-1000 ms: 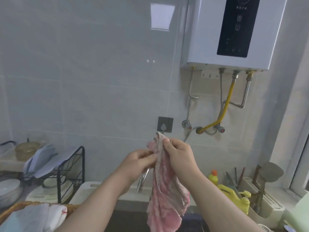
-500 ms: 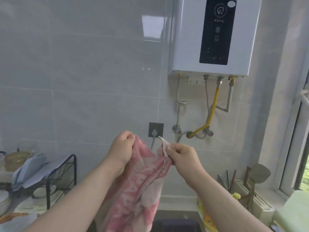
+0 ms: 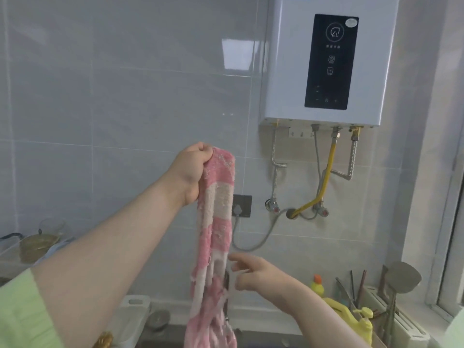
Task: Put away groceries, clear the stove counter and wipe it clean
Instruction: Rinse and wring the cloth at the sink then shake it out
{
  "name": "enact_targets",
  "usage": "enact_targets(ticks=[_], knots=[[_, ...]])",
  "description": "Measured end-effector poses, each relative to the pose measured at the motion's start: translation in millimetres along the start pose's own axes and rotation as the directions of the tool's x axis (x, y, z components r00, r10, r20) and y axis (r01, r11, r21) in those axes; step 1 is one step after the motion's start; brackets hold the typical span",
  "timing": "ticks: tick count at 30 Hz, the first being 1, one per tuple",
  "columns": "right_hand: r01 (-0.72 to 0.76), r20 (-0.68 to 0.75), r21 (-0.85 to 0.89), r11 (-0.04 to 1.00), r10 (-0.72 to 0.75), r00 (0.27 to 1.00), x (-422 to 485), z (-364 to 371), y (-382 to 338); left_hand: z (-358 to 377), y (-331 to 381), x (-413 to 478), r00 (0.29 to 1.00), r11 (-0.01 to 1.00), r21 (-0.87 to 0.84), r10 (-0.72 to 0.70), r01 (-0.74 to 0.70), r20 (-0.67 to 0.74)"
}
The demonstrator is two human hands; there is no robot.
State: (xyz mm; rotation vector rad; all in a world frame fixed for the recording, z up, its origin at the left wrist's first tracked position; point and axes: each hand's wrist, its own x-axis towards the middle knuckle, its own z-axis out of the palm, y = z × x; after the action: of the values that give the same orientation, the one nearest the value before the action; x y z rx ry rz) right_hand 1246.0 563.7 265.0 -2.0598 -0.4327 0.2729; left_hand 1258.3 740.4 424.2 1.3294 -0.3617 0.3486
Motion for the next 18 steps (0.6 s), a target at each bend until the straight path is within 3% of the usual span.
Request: enact_targets(ticks=[2, 4, 8, 12, 16, 17, 18], knots=[[0.085, 0.058, 0.171, 0.982, -0.096, 0.994, 7, 7, -5, 3, 9, 7, 1.000, 0.998, -0.066, -0.003, 0.003, -0.006], [0.103, 0.003, 0.317, 0.943, -0.110, 0.994, 13, 13, -7, 2, 16, 14, 1.000, 0.997, -0.078, -0.007, 0.008, 0.004], [0.068, 0.017, 0.313, 0.947, -0.077, 0.997, 22, 18, -12, -4, 29, 28, 1.000, 0.997, -0.073, 0.000, 0.001, 0.017], [0.082, 0.024, 0.413, 0.907, -0.101, 0.995, 21, 6, -24, -18, 40, 51, 0.994, 0.990, -0.128, 0.044, -0.057, -0.103], [0.185, -0.153, 0.402, 0.897, -0.133, 0.979, 22, -16, -62, -42, 32, 73, 0.983, 0.995, -0.084, 0.036, -0.052, -0.180], [0.244, -0.231, 0.459, 0.854, -0.151, 0.961, 25, -24, -69, -46, 29, 75, 0.984, 0.996, -0.075, 0.035, -0.049, -0.173], [0.303, -0.285, 0.598, 0.742, -0.156, 0.946, 25, -30, -77, -49, 27, 75, 0.987, 0.995, -0.083, 0.034, -0.048, -0.160]])
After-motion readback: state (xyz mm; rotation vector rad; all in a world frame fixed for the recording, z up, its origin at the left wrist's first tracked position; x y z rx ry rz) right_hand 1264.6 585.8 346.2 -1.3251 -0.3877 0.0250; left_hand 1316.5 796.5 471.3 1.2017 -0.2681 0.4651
